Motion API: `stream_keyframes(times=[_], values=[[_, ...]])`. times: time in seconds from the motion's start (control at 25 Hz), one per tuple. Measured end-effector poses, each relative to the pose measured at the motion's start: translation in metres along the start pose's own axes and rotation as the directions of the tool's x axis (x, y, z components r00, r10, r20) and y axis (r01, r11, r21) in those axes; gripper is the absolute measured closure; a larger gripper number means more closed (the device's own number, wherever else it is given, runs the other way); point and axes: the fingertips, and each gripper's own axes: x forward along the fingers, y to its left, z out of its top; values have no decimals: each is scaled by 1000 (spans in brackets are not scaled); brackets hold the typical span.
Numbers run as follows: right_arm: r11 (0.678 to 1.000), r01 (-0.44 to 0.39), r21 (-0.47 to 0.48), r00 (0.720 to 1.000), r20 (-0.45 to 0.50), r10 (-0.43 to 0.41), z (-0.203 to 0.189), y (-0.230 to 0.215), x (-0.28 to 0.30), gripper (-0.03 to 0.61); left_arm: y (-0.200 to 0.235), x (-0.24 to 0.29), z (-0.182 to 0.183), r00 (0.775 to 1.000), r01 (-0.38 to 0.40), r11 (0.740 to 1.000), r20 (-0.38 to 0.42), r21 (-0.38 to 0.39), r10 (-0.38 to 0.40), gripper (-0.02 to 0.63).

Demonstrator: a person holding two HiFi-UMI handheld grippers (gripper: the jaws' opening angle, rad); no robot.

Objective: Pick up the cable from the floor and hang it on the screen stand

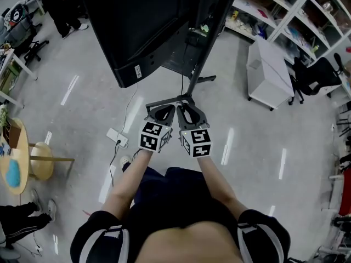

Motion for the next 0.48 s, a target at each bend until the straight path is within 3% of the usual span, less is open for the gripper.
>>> stream_keyframes(times=[0.48], values=[[986,-123,-111,991,42,128,64,-47,-10,474,-23,22,68,999,-32,999,34,-33,33,607]])
